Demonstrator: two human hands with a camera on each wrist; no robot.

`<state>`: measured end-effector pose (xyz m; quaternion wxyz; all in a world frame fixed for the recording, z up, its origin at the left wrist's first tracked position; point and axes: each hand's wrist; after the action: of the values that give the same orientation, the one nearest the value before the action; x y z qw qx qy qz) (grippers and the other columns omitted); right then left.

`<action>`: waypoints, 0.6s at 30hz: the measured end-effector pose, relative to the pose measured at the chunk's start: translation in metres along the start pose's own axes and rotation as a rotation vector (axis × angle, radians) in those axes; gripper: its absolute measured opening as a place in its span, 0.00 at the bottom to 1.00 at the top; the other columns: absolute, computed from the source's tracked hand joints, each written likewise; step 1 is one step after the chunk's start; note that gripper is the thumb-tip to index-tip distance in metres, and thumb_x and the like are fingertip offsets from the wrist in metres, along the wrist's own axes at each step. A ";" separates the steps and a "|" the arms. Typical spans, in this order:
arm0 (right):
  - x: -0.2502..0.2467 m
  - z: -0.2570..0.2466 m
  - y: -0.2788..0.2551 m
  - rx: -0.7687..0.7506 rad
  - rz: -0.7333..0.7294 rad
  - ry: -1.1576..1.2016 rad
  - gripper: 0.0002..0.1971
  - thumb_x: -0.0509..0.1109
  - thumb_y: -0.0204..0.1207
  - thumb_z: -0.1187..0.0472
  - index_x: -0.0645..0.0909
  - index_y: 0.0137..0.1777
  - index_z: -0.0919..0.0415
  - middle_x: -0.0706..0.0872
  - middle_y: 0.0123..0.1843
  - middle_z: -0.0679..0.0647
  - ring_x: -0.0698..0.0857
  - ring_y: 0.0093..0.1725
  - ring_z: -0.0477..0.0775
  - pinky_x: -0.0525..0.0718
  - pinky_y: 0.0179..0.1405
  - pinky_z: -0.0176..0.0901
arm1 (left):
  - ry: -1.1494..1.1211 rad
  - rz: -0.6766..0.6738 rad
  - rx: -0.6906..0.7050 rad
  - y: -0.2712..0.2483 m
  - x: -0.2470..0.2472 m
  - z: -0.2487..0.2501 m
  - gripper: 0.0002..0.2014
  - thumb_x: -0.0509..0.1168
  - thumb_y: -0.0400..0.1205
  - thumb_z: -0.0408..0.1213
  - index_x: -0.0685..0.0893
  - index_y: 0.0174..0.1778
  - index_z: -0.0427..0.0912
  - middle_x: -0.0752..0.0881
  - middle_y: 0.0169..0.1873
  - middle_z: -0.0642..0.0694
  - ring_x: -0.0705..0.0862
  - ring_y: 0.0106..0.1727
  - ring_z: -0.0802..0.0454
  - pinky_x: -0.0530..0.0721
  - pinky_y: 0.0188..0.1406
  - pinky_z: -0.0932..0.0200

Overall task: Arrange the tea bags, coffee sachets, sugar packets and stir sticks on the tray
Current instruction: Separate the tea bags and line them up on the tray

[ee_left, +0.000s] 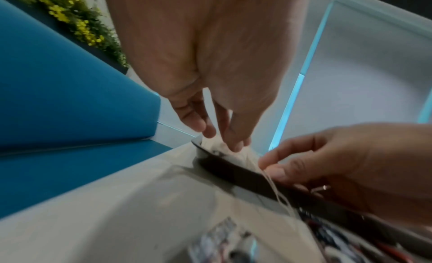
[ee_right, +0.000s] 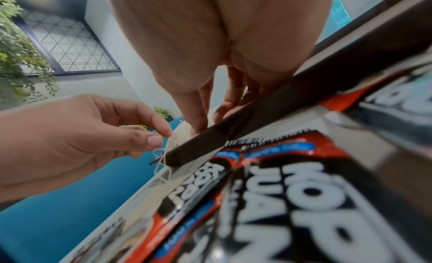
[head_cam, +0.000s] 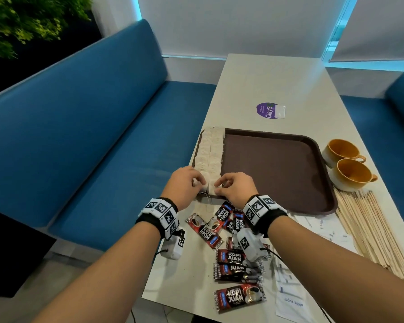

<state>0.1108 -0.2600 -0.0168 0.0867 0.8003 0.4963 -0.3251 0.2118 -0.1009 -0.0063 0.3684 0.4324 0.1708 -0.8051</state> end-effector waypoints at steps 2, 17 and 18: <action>0.003 -0.002 0.000 0.013 -0.017 0.010 0.04 0.83 0.73 0.60 0.92 0.43 0.50 0.84 0.33 0.46 0.81 0.33 0.45 0.79 0.37 0.36 | 0.076 -0.048 0.032 -0.002 0.004 -0.001 0.05 0.72 0.82 0.40 0.92 0.44 0.54 0.81 0.46 0.60 0.75 0.51 0.55 0.74 0.55 0.59; 0.008 -0.008 0.003 -0.052 -0.035 -0.080 0.02 0.80 0.77 0.55 0.94 0.46 0.45 0.82 0.45 0.44 0.86 0.49 0.47 0.88 0.53 0.45 | 0.049 0.049 0.033 -0.018 0.013 -0.010 0.11 0.65 0.85 0.35 0.93 0.54 0.51 0.84 0.51 0.57 0.72 0.57 0.56 0.69 0.58 0.64; 0.007 -0.007 0.003 -0.056 -0.025 -0.076 0.02 0.80 0.77 0.55 0.93 0.45 0.45 0.82 0.46 0.45 0.86 0.49 0.47 0.88 0.52 0.45 | 0.055 0.029 0.036 -0.019 0.014 -0.011 0.13 0.63 0.85 0.34 0.93 0.56 0.51 0.84 0.53 0.57 0.71 0.58 0.57 0.69 0.59 0.64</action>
<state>0.1187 -0.2533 -0.0160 0.1236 0.7784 0.5115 -0.3424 0.1988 -0.0876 -0.0245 0.3674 0.4636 0.1598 -0.7903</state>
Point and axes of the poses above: each hand's wrist, its own y-axis towards the middle knuckle, its own x-axis out of the palm, z = x × y
